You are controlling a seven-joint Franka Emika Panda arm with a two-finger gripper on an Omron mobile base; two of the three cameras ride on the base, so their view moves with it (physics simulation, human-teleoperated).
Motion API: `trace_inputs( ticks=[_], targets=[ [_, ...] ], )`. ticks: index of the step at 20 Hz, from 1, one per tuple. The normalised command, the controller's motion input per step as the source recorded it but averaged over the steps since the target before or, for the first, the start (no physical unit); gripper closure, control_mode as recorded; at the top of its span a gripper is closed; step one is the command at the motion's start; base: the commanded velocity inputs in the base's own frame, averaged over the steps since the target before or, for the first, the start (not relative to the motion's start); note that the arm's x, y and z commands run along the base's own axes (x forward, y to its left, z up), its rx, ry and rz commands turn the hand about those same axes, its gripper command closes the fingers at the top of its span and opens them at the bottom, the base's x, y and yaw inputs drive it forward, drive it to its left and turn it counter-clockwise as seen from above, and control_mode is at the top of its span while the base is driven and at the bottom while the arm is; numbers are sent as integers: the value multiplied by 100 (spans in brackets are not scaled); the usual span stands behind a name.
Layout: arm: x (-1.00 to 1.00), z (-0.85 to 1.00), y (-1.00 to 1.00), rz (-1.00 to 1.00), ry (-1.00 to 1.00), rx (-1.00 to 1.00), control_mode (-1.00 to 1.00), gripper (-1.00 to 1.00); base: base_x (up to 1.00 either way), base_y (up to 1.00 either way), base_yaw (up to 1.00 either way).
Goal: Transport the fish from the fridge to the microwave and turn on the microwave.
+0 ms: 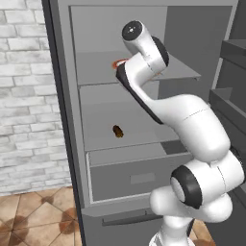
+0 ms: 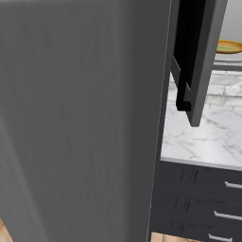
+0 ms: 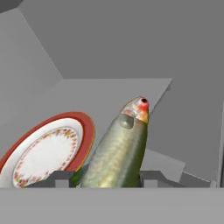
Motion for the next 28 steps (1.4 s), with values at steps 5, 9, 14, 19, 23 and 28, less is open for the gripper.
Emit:
trace_inputs(
  ticks=[5,9,14,19,23,28],
  targets=[
    [-79,0,-9,0,-4,0,-100,100,0,0,0],
    [-72,0,-4,0,-3,1,-100,100,0,0,0],
    [-56,0,0,0,-3,6,-100,100,0,0,0],
    [-52,0,0,0,0,7,-100,100,0,0,0],
    [-48,0,0,0,0,5,-100,100,0,0,0],
    [-42,0,0,0,-1,3,-100,100,0,0,0]
  ],
)
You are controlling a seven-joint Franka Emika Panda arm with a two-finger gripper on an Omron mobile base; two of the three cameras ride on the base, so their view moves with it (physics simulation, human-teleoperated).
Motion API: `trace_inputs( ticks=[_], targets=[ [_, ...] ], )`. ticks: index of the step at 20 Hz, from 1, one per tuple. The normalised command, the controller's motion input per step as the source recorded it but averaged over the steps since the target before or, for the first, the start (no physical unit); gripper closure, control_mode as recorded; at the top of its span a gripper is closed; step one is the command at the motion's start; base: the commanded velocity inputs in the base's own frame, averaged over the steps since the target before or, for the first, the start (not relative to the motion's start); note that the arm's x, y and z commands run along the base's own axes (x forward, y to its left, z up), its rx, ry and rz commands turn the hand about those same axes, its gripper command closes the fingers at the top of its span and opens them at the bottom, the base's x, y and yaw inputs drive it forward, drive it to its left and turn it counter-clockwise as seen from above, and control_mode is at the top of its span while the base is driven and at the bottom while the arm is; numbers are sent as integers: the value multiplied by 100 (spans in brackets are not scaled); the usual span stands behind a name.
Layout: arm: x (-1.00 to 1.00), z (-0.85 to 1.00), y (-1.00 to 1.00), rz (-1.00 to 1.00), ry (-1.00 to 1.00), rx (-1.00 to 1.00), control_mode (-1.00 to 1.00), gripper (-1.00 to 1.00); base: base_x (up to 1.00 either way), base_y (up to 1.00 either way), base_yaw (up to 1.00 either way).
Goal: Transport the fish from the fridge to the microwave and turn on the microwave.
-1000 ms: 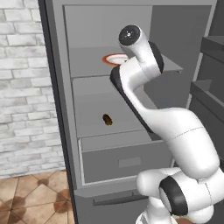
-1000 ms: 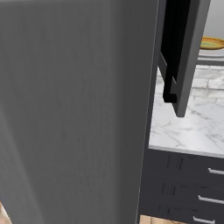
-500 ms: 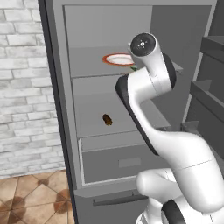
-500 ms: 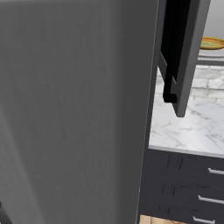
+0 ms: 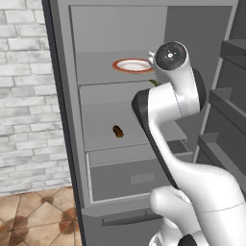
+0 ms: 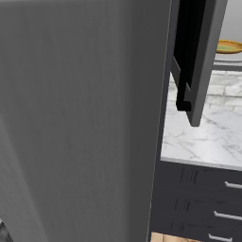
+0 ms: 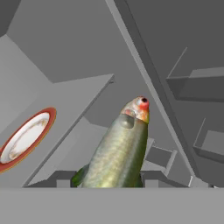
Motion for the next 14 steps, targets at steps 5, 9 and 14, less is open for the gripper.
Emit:
trace_inputs(
  ticks=[5,9,14],
  targets=[
    [-33,0,0,0,-5,1,-100,100,0,0,0],
    [-23,-2,-3,0,-7,0,-100,100,0,0,0],
    [-16,-5,-8,0,-7,1,-100,100,0,0,0]
  ],
)
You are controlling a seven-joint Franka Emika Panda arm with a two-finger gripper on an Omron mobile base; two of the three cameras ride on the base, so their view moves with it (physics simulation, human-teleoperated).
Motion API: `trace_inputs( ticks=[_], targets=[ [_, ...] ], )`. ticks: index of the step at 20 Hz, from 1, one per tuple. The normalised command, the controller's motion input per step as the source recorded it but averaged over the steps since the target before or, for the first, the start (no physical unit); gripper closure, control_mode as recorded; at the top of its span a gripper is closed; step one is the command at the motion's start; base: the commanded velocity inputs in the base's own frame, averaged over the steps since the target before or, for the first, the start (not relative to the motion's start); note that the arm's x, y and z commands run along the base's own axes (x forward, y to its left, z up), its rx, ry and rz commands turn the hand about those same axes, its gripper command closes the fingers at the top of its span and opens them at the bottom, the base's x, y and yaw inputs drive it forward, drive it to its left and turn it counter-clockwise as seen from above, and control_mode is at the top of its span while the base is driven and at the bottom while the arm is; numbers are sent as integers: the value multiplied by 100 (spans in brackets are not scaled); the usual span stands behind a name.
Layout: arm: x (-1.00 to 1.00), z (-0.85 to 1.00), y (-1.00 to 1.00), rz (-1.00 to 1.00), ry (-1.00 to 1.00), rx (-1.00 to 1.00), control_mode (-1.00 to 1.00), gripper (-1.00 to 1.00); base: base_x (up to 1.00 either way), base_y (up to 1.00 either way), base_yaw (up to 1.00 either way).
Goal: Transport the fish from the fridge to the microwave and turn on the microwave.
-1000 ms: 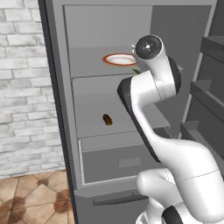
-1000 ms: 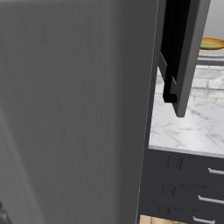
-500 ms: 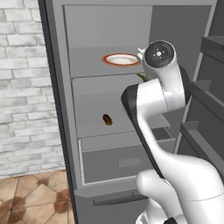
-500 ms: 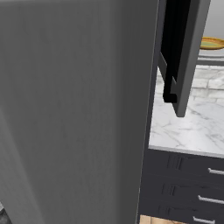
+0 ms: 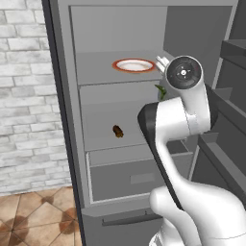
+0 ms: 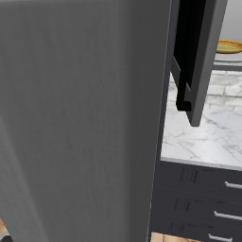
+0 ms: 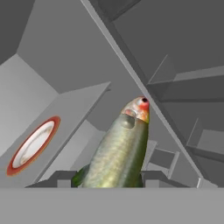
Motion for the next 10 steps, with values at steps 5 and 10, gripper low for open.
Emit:
trace_inputs(
  ticks=[5,10],
  targets=[
    [-16,-5,-8,0,-6,2,-100,100,0,0,0],
    [-11,-7,-3,0,-4,1,-100,100,0,0,0]
  ],
)
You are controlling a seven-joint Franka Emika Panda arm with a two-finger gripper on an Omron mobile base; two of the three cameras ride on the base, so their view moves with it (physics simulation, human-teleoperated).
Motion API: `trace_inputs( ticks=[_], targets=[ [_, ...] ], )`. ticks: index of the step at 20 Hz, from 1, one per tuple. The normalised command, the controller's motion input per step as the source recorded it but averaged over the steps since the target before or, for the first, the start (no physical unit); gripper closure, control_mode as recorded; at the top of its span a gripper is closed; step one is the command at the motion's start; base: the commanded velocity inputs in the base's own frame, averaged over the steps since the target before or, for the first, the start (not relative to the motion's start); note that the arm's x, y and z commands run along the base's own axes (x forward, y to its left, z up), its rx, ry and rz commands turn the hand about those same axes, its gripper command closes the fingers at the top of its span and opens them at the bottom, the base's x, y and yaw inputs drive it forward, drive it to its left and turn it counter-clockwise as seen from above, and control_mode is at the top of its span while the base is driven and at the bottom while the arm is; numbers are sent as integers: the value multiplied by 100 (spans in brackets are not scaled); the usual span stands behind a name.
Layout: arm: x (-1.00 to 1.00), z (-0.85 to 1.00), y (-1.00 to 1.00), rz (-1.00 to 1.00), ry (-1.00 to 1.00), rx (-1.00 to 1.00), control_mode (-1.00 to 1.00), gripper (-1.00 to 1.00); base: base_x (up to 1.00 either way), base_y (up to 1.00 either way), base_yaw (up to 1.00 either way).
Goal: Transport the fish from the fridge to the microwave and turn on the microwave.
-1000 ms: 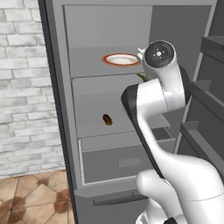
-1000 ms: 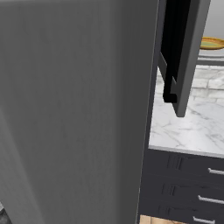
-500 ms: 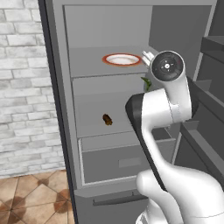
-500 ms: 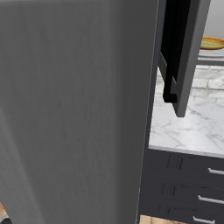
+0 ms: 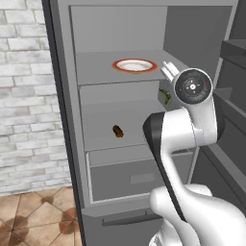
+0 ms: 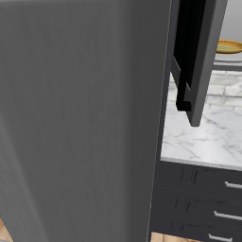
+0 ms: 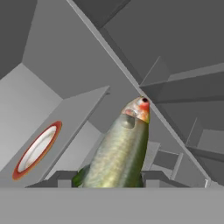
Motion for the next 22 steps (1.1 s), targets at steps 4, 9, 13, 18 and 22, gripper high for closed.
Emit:
trace_inputs(
  ticks=[4,9,13,18,22],
  targets=[
    [-6,-6,-1,0,0,1,-100,100,0,0,0],
    [-2,-10,-5,0,0,0,-100,100,0,0,0],
    [-1,-10,-6,0,0,0,-100,100,0,0,0],
    [-2,-6,0,0,0,0,-100,100,0,0,0],
    [-2,-5,0,0,0,0,-100,100,0,0,0]
  ],
)
